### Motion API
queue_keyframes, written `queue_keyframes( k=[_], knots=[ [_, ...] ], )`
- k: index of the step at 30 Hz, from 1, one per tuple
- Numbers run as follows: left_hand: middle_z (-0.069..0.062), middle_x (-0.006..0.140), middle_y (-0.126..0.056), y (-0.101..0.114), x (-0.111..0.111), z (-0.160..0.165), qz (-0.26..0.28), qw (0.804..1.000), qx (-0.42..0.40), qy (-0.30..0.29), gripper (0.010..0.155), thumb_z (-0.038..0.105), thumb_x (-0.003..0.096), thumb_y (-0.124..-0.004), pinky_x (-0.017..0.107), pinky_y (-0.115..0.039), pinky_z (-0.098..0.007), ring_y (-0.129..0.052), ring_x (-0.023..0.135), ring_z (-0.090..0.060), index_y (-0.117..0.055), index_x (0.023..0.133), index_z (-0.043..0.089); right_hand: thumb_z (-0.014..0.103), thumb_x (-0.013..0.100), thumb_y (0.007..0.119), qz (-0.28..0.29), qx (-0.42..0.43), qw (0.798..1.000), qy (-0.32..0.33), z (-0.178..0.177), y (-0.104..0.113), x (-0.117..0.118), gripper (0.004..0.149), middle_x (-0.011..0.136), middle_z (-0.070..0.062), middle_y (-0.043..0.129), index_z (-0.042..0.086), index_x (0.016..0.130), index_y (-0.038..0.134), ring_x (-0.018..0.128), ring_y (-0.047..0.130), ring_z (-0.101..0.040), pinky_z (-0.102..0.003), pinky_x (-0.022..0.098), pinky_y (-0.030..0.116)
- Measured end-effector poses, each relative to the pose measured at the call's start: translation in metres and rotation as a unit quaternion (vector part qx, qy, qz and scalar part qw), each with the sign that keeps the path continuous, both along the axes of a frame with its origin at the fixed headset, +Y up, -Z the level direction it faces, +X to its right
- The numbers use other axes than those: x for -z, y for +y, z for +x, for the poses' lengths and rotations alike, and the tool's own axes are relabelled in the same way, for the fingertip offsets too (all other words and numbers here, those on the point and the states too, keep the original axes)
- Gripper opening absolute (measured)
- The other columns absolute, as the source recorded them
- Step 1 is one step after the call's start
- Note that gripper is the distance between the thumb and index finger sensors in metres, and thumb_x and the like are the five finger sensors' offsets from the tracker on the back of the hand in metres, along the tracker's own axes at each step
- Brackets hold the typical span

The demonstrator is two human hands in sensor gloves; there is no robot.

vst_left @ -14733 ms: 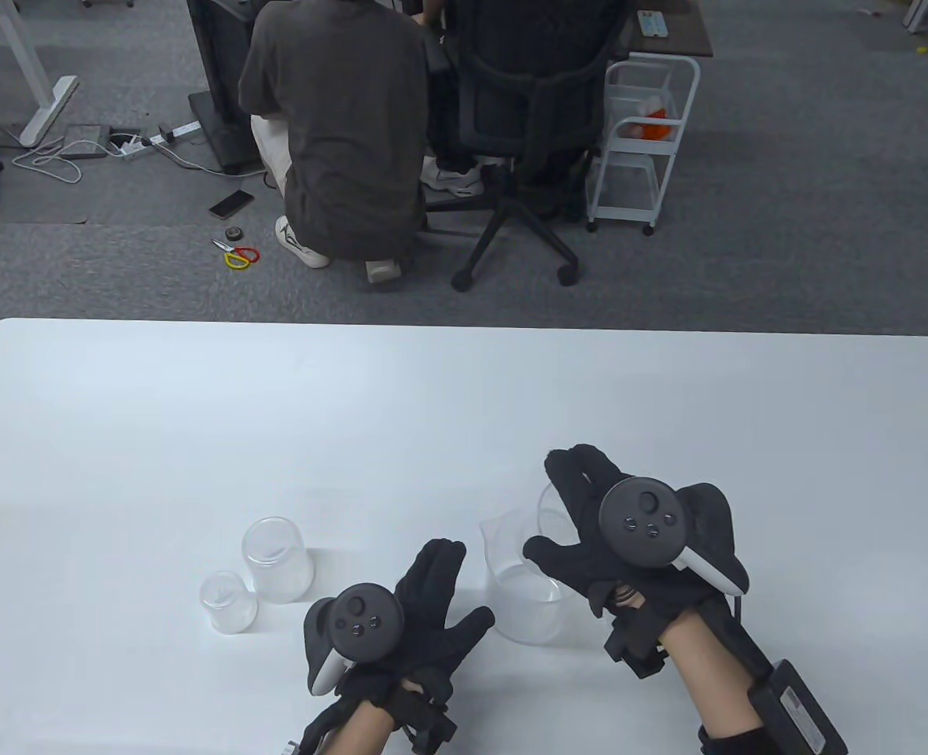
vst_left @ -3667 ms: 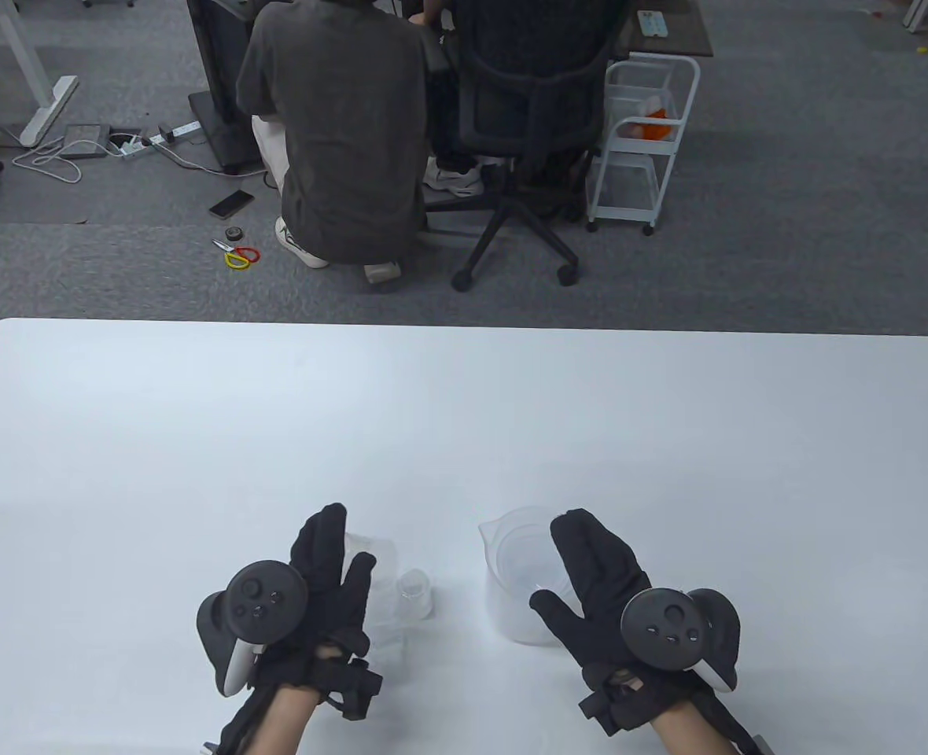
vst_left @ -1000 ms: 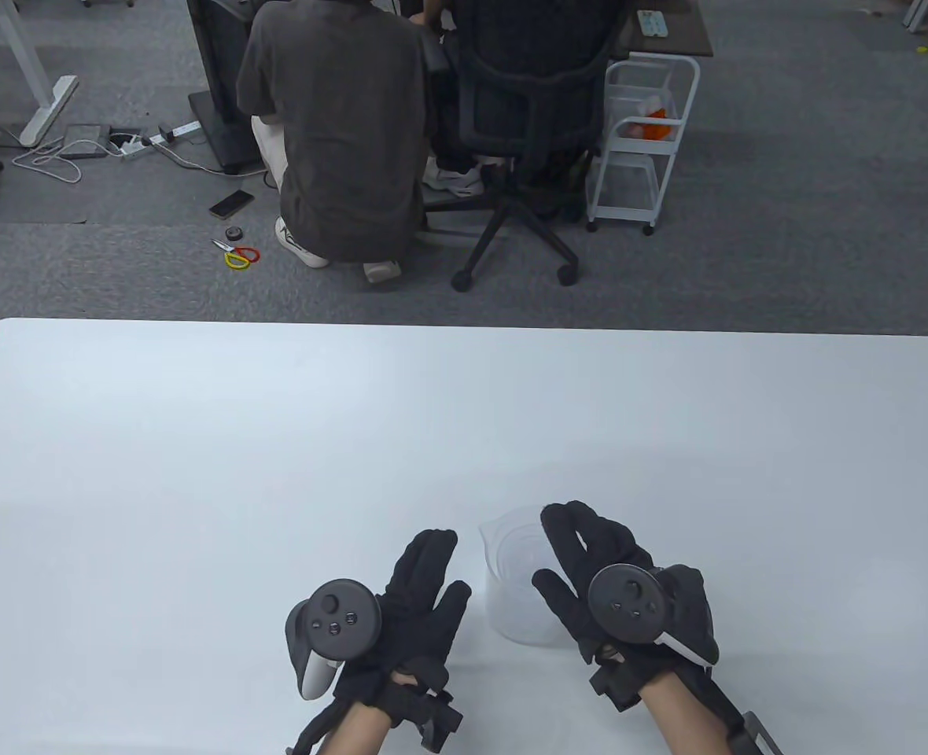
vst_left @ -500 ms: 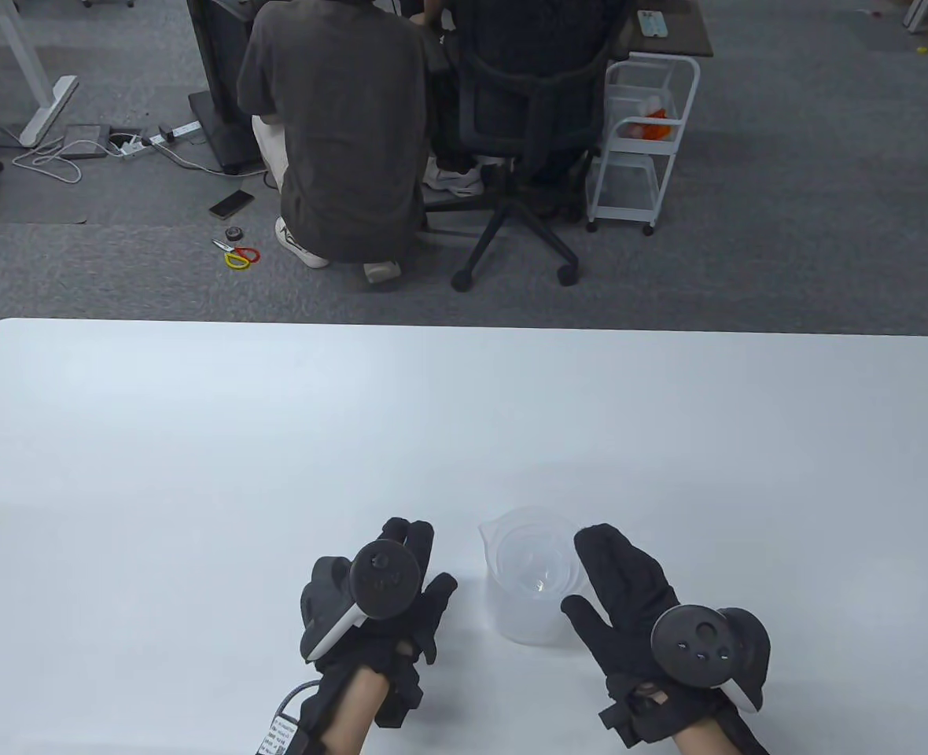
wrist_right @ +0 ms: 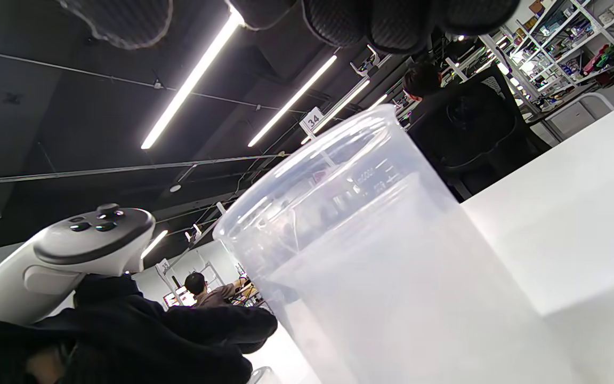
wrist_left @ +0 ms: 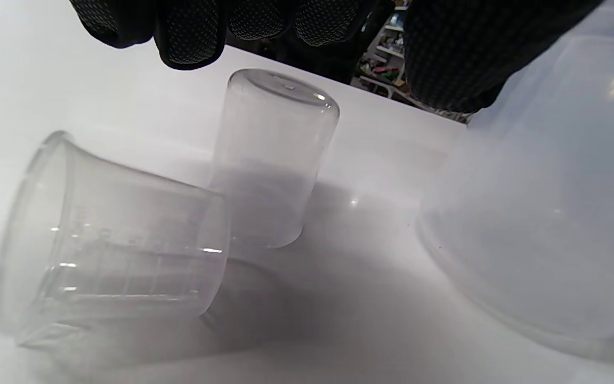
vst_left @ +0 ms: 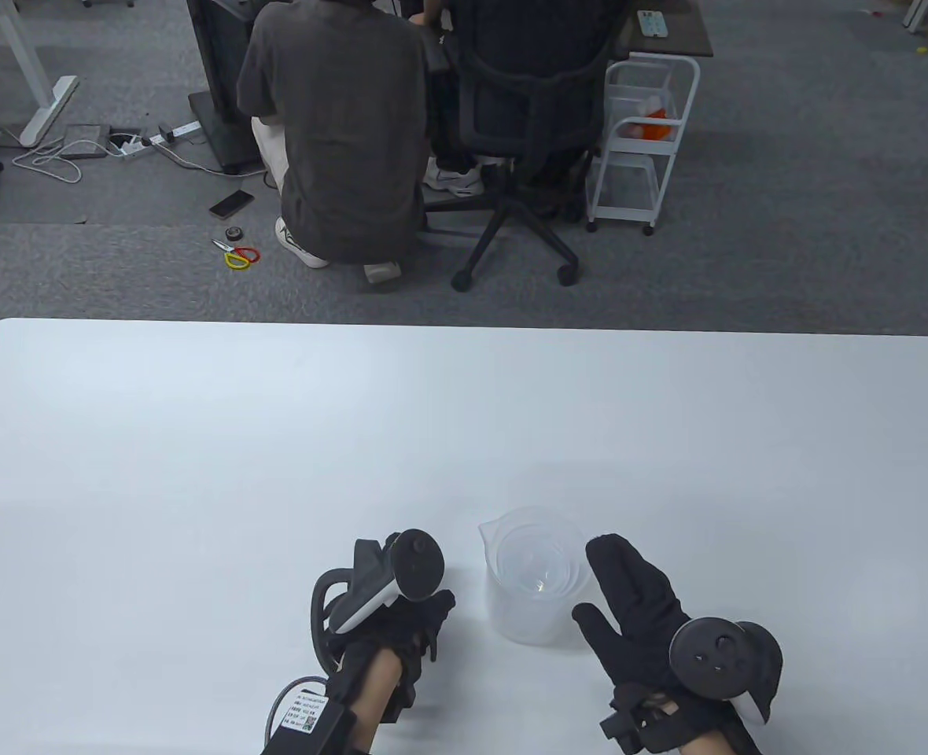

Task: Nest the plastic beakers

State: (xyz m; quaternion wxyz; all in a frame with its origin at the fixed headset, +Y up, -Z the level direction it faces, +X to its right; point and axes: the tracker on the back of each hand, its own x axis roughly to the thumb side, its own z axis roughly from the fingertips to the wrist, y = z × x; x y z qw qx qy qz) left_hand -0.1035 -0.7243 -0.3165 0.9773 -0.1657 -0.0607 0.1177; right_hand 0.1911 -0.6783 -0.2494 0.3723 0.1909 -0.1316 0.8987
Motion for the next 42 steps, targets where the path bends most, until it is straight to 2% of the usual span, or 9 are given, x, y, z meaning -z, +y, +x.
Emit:
queue_keyframes(
  k=[6, 11, 20, 27, 35, 42],
  knots=[
    [-0.019, 0.109, -0.046, -0.008, 0.008, 0.003, -0.005, 1.0, 0.022, 0.004, 0.074, 0.046, 0.044, -0.079, 0.063, -0.067, -0.058, -0.074, 0.092, -0.047, -0.049, 0.104, 0.014, 0.051, 0.051, 0.069, -0.002, 0.0, 1.0, -0.002, 0.001, 0.0, 0.0, 0.07, 0.112, -0.022, 0.049, 0.012, 0.104, 0.047, 0.095, 0.059, -0.05, -0.061, 0.063, 0.056],
    [-0.018, 0.106, -0.054, -0.01, 0.013, 0.003, 0.008, 0.999, 0.028, 0.012, 0.067, 0.039, 0.0439, -0.08, 0.059, -0.074, -0.053, -0.084, 0.086, -0.042, -0.056, 0.102, 0.015, 0.05, 0.052, 0.069, -0.005, -0.001, 1.0, -0.005, 0.002, 0.0, -0.001, 0.069, 0.112, -0.022, 0.049, 0.012, 0.104, 0.047, 0.095, 0.059, -0.05, -0.061, 0.063, 0.056],
    [-0.016, 0.103, -0.063, -0.009, 0.016, -0.002, 0.041, 0.999, 0.01, 0.027, 0.059, 0.036, 0.0442, -0.078, 0.058, -0.075, -0.053, -0.085, 0.085, -0.043, -0.063, 0.098, 0.017, 0.05, 0.052, 0.069, -0.007, 0.0, 1.0, -0.01, 0.004, 0.0, 0.0, 0.069, 0.112, -0.022, 0.049, 0.012, 0.104, 0.047, 0.095, 0.058, -0.05, -0.061, 0.064, 0.056],
    [-0.017, 0.103, -0.062, 0.009, 0.012, -0.016, 0.082, 0.989, -0.11, 0.061, 0.059, 0.036, 0.0448, -0.077, 0.057, -0.075, -0.053, -0.085, 0.084, -0.044, -0.063, 0.098, 0.016, 0.051, 0.052, 0.069, -0.004, 0.008, 1.0, -0.009, 0.004, 0.0, 0.0, 0.069, 0.112, -0.022, 0.049, 0.012, 0.104, 0.047, 0.095, 0.058, -0.05, -0.061, 0.064, 0.056],
    [-0.019, 0.102, -0.062, 0.035, -0.001, -0.033, 0.119, 0.947, -0.281, 0.099, 0.058, 0.036, 0.0458, -0.075, 0.056, -0.076, -0.054, -0.085, 0.083, -0.045, -0.063, 0.099, 0.014, 0.051, 0.051, 0.07, 0.008, 0.016, 1.0, -0.007, 0.003, 0.001, -0.001, 0.07, 0.112, -0.022, 0.049, 0.012, 0.104, 0.046, 0.095, 0.058, -0.05, -0.061, 0.064, 0.056],
    [-0.019, 0.102, -0.062, 0.055, -0.013, -0.032, 0.133, 0.916, -0.366, 0.091, 0.058, 0.036, 0.0465, -0.073, 0.056, -0.077, -0.053, -0.086, 0.083, -0.045, -0.063, 0.099, 0.014, 0.051, 0.051, 0.07, 0.018, 0.04, 0.999, 0.006, -0.003, 0.009, -0.001, 0.071, 0.112, -0.022, 0.049, 0.012, 0.105, 0.045, 0.095, 0.058, -0.049, -0.061, 0.064, 0.056]
  ],
)
